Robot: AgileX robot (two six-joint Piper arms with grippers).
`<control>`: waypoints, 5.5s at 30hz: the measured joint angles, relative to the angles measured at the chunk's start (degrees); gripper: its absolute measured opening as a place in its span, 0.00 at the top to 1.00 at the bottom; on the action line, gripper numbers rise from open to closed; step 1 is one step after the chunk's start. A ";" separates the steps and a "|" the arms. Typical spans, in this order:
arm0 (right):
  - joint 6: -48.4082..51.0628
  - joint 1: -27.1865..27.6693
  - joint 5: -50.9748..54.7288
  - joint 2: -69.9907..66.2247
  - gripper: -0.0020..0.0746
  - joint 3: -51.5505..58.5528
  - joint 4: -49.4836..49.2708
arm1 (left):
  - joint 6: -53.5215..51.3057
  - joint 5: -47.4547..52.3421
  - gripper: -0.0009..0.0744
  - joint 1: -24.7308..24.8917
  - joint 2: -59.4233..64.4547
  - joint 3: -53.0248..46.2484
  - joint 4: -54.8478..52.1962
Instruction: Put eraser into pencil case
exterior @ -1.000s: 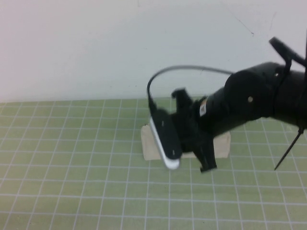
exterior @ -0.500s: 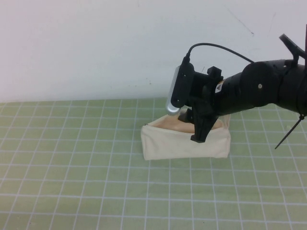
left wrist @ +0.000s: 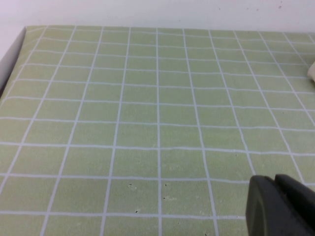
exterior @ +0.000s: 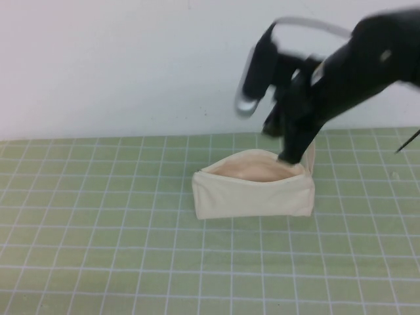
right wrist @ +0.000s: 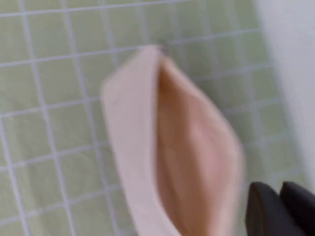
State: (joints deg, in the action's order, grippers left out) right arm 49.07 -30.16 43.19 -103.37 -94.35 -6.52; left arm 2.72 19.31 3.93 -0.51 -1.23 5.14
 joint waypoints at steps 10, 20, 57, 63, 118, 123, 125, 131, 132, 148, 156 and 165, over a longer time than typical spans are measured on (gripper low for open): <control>-9.66 0.00 2.65 21.96 0.97 5.47 5.72 | 0.00 0.00 0.99 0.00 0.00 0.00 0.00; -15.79 0.00 -14.15 46.62 0.97 41.04 4.03 | 0.00 0.00 0.99 0.00 0.00 0.00 0.00; -13.21 8.71 1.31 69.88 0.97 60.43 -5.56 | 0.00 0.00 0.99 0.00 0.00 0.00 0.00; -12.32 19.17 -9.82 84.94 0.97 67.50 -5.34 | 0.00 0.00 0.99 0.00 0.00 0.00 0.00; -41.89 33.75 -23.99 103.90 0.97 95.97 8.77 | 0.00 0.00 0.99 0.00 0.00 0.00 0.00; -42.79 33.05 -23.99 103.90 0.97 95.97 8.90 | 0.00 0.00 0.99 0.00 0.00 0.00 0.00; -42.88 32.80 -23.99 103.90 0.97 95.97 8.94 | 0.00 0.00 0.99 0.00 0.00 0.00 0.00; -42.91 32.70 -23.99 103.90 0.97 95.97 9.03 | 0.00 0.00 0.99 0.00 0.00 0.00 0.00; -43.01 32.70 -23.99 103.90 0.97 95.97 9.03 | 0.00 0.00 0.99 0.00 0.00 0.00 0.00; -43.01 32.70 -23.99 103.90 0.97 95.97 9.07 | 0.00 0.00 0.99 0.00 0.00 0.00 0.00; -43.01 32.70 -23.95 103.90 0.97 95.97 9.16 | 0.00 0.00 0.99 -1.57 0.00 0.00 0.11; -43.01 32.70 -23.95 103.90 0.97 95.97 9.16 | 0.00 0.00 0.99 -1.19 0.00 0.00 0.11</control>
State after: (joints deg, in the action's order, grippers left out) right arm 6.07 2.54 19.24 0.53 1.63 2.64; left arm 2.72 19.31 2.74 -0.51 -1.23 5.24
